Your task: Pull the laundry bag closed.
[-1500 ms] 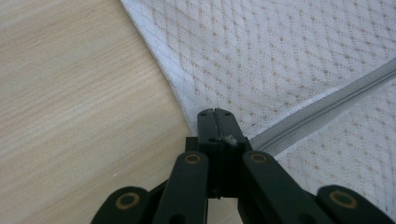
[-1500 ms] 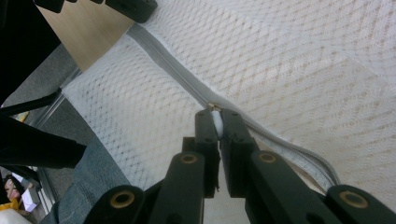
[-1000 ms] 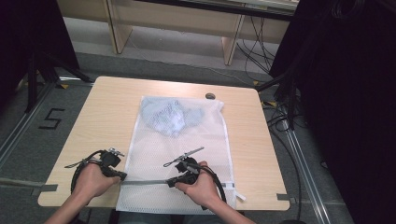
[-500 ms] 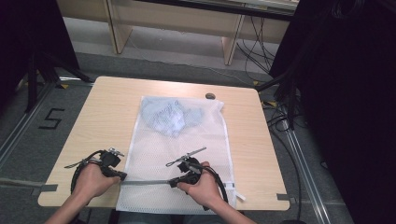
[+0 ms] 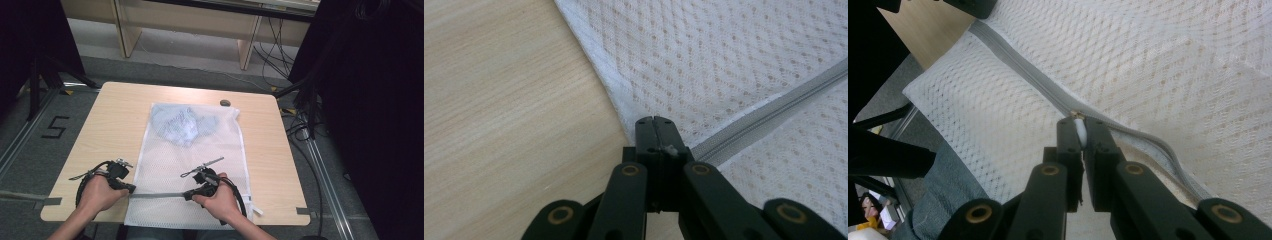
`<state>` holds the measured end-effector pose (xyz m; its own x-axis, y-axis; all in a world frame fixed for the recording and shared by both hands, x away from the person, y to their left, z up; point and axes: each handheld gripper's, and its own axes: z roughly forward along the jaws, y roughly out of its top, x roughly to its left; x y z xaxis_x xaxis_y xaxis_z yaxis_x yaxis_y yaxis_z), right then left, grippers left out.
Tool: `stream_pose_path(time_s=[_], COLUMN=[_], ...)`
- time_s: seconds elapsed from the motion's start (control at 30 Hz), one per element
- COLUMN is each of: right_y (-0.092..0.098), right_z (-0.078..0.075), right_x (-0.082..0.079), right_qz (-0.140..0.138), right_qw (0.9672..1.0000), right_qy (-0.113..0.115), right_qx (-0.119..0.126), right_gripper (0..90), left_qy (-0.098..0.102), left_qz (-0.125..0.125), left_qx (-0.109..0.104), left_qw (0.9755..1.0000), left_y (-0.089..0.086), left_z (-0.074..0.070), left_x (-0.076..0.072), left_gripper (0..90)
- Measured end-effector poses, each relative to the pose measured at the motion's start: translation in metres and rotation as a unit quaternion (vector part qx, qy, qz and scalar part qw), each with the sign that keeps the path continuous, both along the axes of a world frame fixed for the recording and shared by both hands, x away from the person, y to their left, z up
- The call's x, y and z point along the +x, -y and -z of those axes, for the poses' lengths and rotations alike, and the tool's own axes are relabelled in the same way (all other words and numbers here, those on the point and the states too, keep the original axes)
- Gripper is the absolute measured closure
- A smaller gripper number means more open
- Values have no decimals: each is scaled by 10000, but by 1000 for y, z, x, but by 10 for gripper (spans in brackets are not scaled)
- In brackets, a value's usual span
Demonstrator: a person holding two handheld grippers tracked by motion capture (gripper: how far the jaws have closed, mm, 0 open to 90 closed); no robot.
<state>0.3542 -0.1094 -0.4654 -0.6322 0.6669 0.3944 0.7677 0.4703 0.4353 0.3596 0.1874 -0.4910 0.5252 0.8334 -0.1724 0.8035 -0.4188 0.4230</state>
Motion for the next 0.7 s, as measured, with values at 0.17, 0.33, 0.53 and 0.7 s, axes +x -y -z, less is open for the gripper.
stream_pose_path(time_s=[0.17,0.33,0.53,0.7], right_y=[2,4,5,7], right_z=[-1,-2,-2,-3], right_x=[0,-1,-1,-2], right_qz=[1,26,27,80], right_qw=[10000,10000,10000,9999], right_qy=[23,-38,-16,-65], right_qx=[-23,-62,-30,-45], right_gripper=[871,871,871,871], left_qy=[-24,-44,-73,-50], left_qz=[-3,-78,-22,34], left_qx=[23,-31,-11,17], left_qw=[10000,10000,10000,10000], left_y=[0,1,0,0], left_z=[0,0,-1,-1], left_x=[0,-1,-1,0], left_gripper=[900,900,900,900])
